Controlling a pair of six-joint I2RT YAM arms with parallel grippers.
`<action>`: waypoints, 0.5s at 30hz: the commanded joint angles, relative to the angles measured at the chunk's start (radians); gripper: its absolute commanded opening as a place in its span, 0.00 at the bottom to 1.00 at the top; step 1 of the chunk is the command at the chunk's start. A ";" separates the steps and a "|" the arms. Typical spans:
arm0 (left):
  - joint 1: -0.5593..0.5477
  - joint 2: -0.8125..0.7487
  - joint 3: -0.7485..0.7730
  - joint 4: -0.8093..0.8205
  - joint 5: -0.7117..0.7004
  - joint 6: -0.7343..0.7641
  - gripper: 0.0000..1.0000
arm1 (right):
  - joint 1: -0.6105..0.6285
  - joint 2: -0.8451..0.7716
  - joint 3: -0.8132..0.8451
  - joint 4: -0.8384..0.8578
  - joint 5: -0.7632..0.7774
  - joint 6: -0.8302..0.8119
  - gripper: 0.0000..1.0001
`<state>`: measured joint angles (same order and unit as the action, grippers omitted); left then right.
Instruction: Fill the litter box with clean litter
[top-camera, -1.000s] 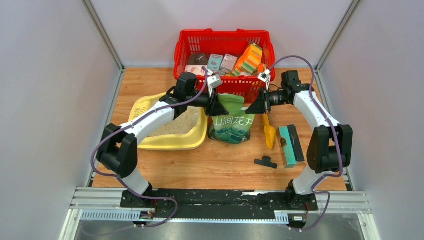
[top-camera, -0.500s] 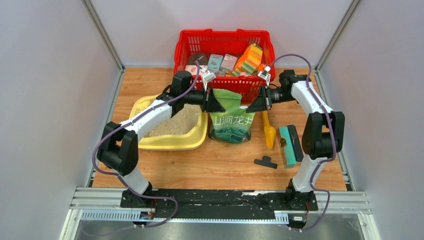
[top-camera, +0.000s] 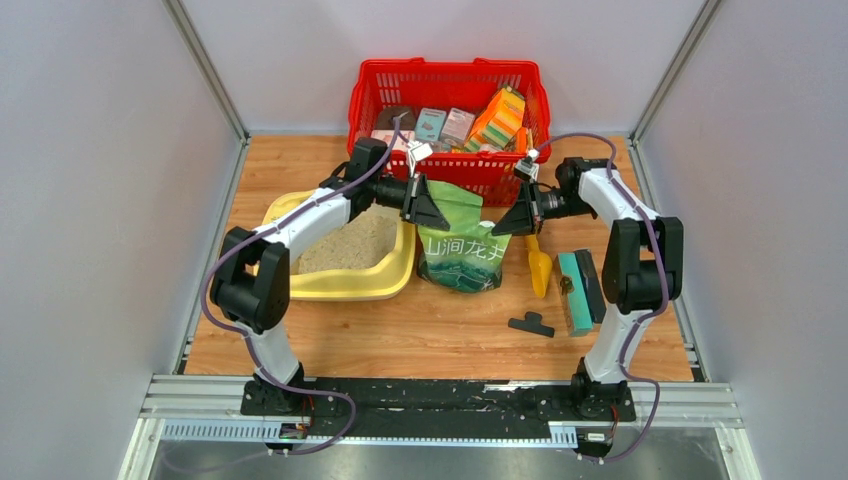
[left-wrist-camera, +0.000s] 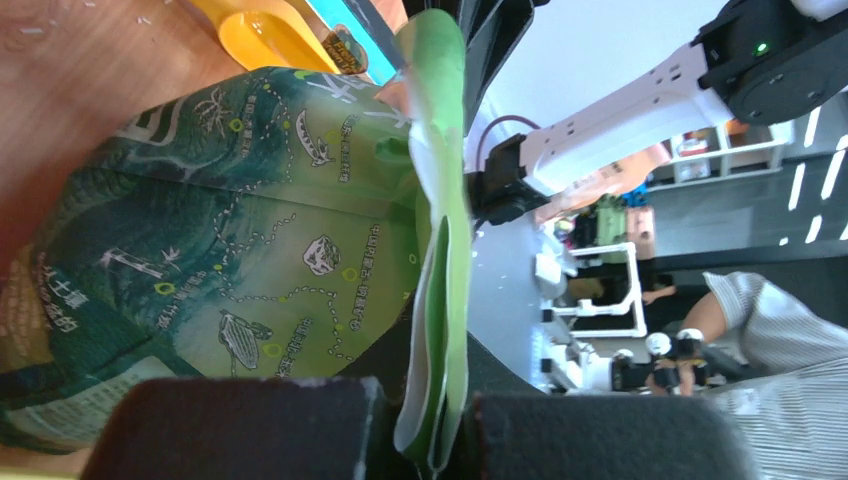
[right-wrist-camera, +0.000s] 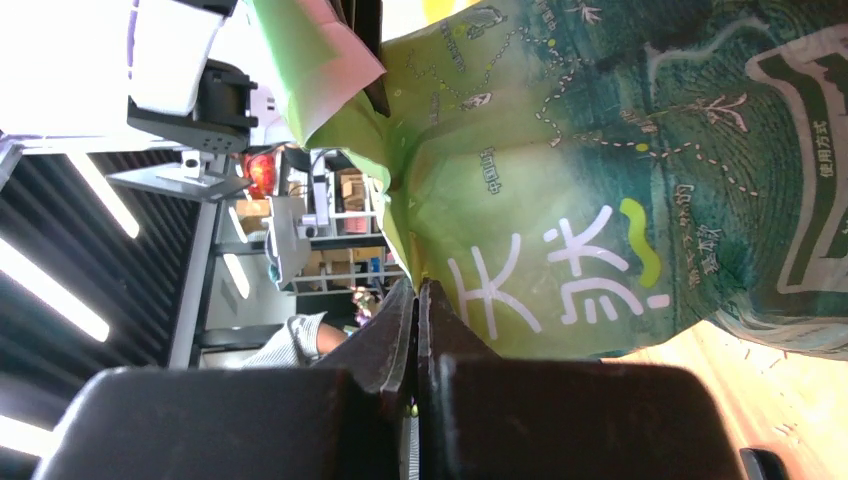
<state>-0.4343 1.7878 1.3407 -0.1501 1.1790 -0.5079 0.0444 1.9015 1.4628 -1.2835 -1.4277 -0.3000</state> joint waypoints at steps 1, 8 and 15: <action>0.019 0.007 -0.015 0.029 0.054 -0.150 0.00 | -0.029 0.019 0.004 -0.010 -0.211 0.276 0.00; 0.043 0.005 -0.029 0.087 0.034 -0.258 0.03 | -0.034 0.018 0.022 -0.034 -0.211 0.294 0.00; 0.071 -0.063 0.030 -0.063 -0.019 -0.036 0.41 | -0.029 0.002 0.018 0.007 -0.211 0.346 0.00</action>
<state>-0.3847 1.7969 1.3205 -0.1020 1.1866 -0.6952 0.0364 1.9118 1.4696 -1.2350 -1.4311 -0.1444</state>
